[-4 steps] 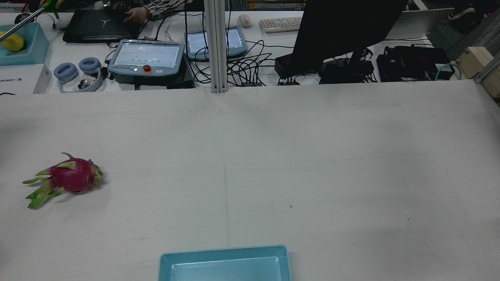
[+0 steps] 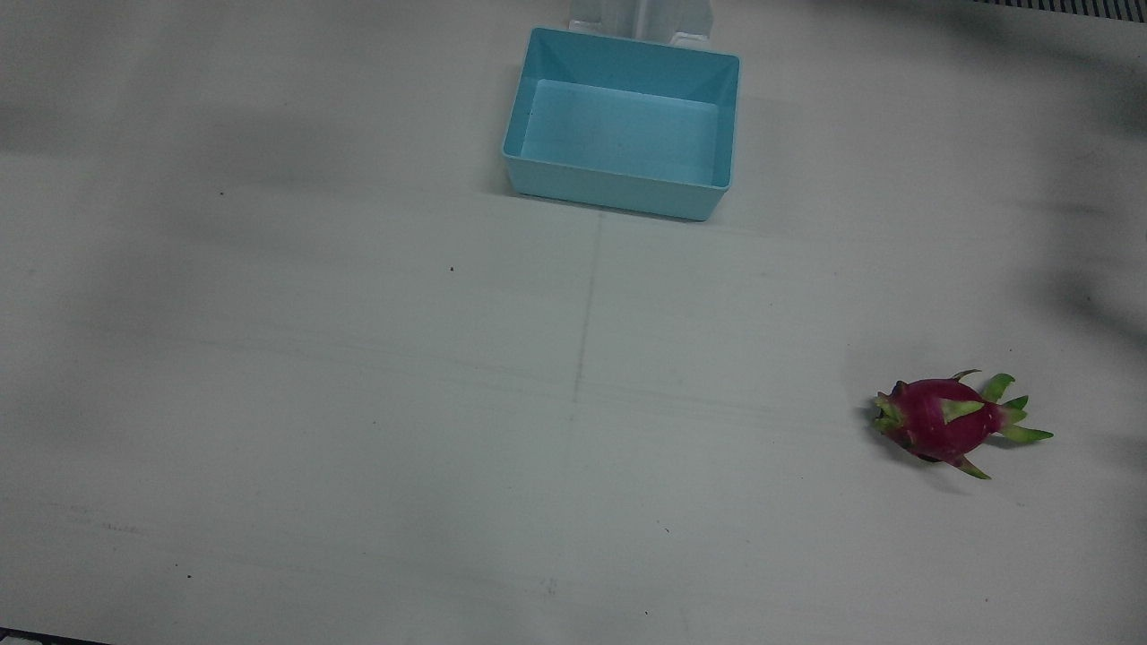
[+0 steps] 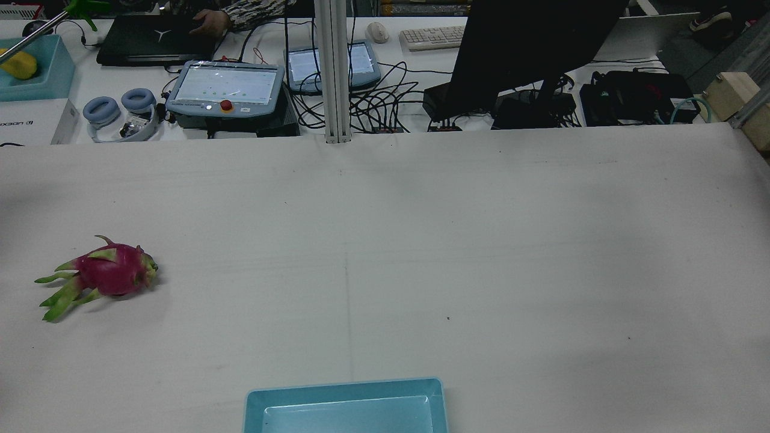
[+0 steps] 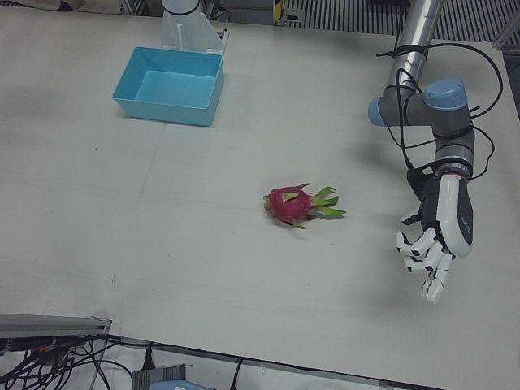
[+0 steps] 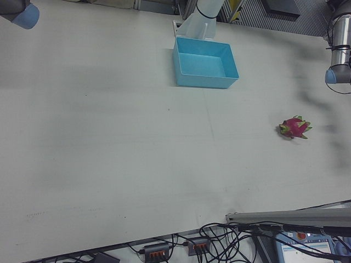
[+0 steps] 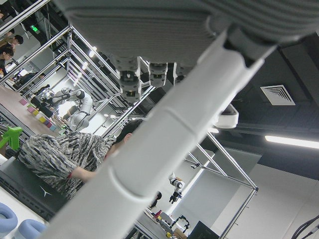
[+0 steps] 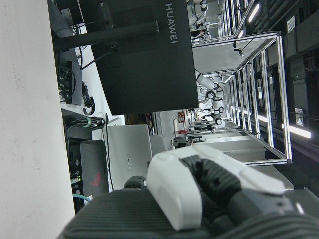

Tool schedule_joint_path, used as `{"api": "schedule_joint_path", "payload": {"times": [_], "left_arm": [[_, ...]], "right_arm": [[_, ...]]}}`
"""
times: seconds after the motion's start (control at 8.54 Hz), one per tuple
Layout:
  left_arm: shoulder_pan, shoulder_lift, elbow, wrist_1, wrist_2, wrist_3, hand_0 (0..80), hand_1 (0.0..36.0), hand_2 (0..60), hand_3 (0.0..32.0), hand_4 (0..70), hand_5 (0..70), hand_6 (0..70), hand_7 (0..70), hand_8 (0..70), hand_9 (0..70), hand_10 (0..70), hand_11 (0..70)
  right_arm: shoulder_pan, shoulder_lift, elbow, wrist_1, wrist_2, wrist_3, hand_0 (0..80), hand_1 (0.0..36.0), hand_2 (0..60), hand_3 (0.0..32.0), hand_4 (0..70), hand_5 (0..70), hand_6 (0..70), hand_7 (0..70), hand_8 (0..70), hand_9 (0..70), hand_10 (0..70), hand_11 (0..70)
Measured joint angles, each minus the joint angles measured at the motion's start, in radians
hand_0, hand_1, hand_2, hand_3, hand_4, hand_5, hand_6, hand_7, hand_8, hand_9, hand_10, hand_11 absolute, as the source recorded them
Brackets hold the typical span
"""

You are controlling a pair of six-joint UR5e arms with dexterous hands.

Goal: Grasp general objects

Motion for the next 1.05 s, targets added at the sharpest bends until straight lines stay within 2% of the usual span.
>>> {"api": "schedule_joint_path", "payload": {"times": [0.35,0.47,0.59,0.7,0.82,0.94,1.05], "left_arm": [[0.0,0.0,-0.014,0.007,0.004,-0.006,80.0,36.0,60.0,0.0,25.4,70.0,8.2,50.1,0.6,8.6,0.0,0.0],[-0.001,0.001,-0.027,0.028,0.009,-0.009,54.7,36.0,60.0,0.0,24.8,70.0,3.3,43.5,0.0,7.3,0.0,0.0],[-0.001,0.009,-0.076,0.083,0.015,-0.005,31.8,36.0,60.0,0.0,22.1,63.0,0.6,40.2,0.0,6.6,0.0,0.0],[-0.001,0.038,-0.148,0.142,0.034,0.012,35.0,36.0,60.0,0.0,20.5,54.6,0.0,38.5,0.0,6.3,0.0,0.0],[-0.002,0.075,-0.231,0.205,0.067,0.043,79.5,36.0,60.0,0.0,19.9,50.9,0.0,39.2,0.0,6.4,0.0,0.0],[-0.003,0.105,-0.301,0.261,0.099,0.074,80.0,36.0,60.0,0.0,16.3,47.0,0.0,38.1,0.0,6.2,0.0,0.0],[-0.004,0.126,-0.363,0.315,0.132,0.109,80.0,36.0,60.0,0.0,13.0,36.5,0.0,36.0,0.0,5.8,0.0,0.0]], "right_arm": [[0.0,0.0,0.0,0.0,0.0,0.0,0.0,0.0,0.0,0.0,0.0,0.0,0.0,0.0,0.0,0.0,0.0,0.0],[0.0,0.0,0.0,0.0,0.0,0.0,0.0,0.0,0.0,0.0,0.0,0.0,0.0,0.0,0.0,0.0,0.0,0.0],[0.0,0.0,0.0,0.0,0.0,0.0,0.0,0.0,0.0,0.0,0.0,0.0,0.0,0.0,0.0,0.0,0.0,0.0],[0.0,0.0,0.0,0.0,0.0,0.0,0.0,0.0,0.0,0.0,0.0,0.0,0.0,0.0,0.0,0.0,0.0,0.0],[0.0,0.0,0.0,0.0,0.0,0.0,0.0,0.0,0.0,0.0,0.0,0.0,0.0,0.0,0.0,0.0,0.0,0.0],[0.0,0.0,0.0,0.0,0.0,0.0,0.0,0.0,0.0,0.0,0.0,0.0,0.0,0.0,0.0,0.0,0.0,0.0],[0.0,0.0,0.0,0.0,0.0,0.0,0.0,0.0,0.0,0.0,0.0,0.0,0.0,0.0,0.0,0.0,0.0,0.0]]}}
